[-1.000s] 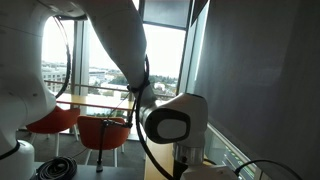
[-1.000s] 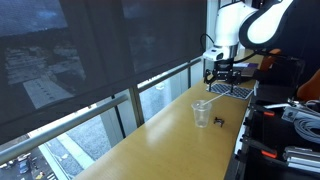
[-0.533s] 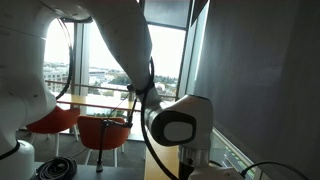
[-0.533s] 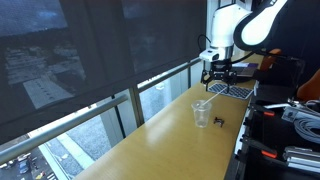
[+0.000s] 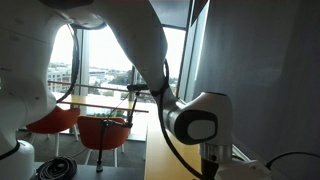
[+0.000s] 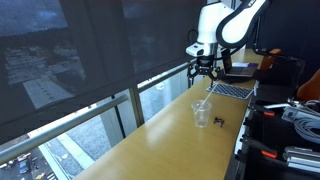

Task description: Put the straw in the cup

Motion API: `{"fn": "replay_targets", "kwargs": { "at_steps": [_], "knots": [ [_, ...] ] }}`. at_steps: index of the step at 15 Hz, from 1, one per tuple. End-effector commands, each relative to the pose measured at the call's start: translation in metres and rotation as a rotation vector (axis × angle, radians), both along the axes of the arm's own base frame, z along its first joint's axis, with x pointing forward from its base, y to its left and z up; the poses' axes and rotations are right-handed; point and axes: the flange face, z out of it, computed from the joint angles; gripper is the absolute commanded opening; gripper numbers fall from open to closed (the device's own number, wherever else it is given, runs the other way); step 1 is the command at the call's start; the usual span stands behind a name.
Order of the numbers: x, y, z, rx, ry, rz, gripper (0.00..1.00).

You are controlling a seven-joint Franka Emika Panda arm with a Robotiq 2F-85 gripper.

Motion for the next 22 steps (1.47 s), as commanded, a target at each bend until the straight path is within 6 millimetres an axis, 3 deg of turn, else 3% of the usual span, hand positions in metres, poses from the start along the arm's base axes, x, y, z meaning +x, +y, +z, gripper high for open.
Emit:
{"fn": "replay_targets", "kwargs": {
  "at_steps": [1,5,10,13,19,22],
  "knots": [
    [0.025,0.008,0.008,0.019,-0.015,-0.003,1.0],
    [0.03,0.005,0.019,0.011,-0.002,0.012,1.0],
    [0.021,-0.031,0.03,-0.061,0.024,-0.018,1.0],
    [0.006,-0.047,0.025,-0.079,0.059,-0.038,1.0],
    [-0.037,-0.033,-0.007,-0.065,0.144,-0.006,1.0],
    [-0.049,-0.023,-0.019,-0.065,0.175,0.009,1.0]
  ]
}}
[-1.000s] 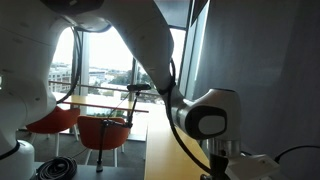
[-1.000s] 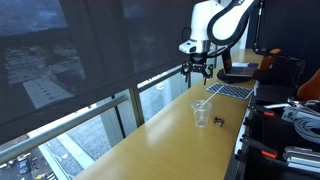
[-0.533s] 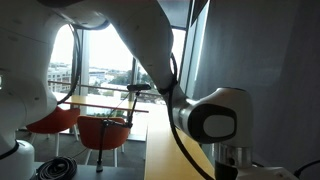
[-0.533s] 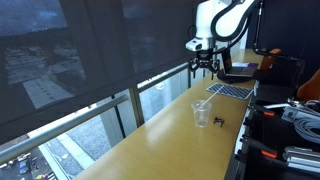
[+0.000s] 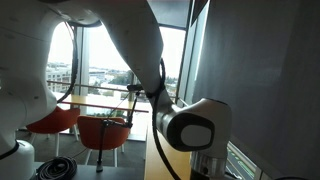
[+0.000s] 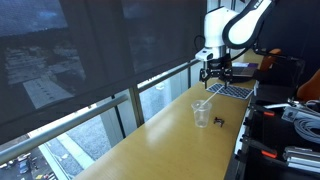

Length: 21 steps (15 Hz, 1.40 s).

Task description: Put the straw in the cup

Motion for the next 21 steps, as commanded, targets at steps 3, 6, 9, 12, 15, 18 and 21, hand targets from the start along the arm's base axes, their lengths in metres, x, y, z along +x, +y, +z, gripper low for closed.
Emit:
{"fn": "replay_targets", "kwargs": {
  "at_steps": [3,6,9,12,15,18,21],
  "knots": [
    [-0.016,0.02,-0.002,-0.007,0.021,0.049,1.0],
    [-0.01,0.029,0.001,-0.001,0.01,0.069,1.0],
    [0.006,0.04,0.013,0.001,-0.033,0.091,1.0],
    [0.028,0.053,0.033,0.002,-0.08,0.118,1.0],
    [0.049,0.064,0.048,0.011,-0.12,0.128,1.0],
    [0.059,0.066,0.061,0.018,-0.147,0.136,1.0],
    [0.063,0.064,0.072,0.017,-0.158,0.127,1.0]
  ]
}}
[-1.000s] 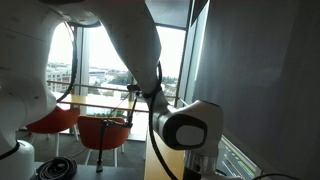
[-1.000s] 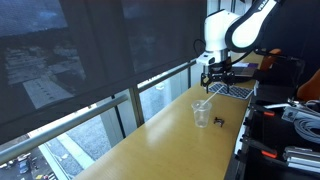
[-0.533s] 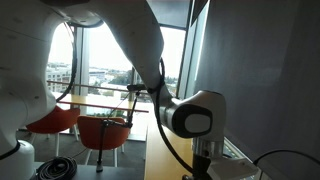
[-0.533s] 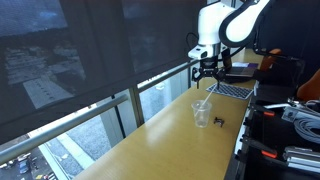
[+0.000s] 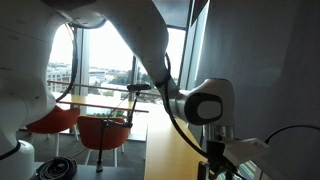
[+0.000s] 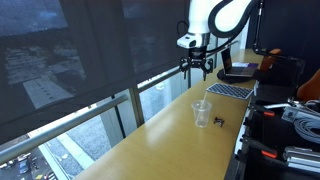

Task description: Put the straw in the cup

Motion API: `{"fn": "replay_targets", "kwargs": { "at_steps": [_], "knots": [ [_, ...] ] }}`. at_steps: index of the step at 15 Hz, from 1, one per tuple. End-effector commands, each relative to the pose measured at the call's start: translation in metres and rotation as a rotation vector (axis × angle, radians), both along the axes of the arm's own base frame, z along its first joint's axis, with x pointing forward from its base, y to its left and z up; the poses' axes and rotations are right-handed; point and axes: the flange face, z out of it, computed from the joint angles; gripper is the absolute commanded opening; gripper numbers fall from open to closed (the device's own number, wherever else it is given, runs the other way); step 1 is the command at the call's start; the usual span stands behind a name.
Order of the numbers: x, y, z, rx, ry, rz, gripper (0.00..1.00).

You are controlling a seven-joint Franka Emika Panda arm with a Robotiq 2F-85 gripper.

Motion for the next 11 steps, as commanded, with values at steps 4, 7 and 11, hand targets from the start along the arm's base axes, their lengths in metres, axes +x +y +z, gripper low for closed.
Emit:
{"fn": "replay_targets", "kwargs": {
  "at_steps": [4,7,11],
  "knots": [
    [0.0075,-0.0022,0.01,-0.004,-0.004,-0.019,1.0],
    [0.0108,-0.0064,0.0127,-0.006,-0.004,-0.036,1.0],
    [0.0112,-0.0065,0.0119,-0.006,-0.003,-0.038,1.0]
  ]
}}
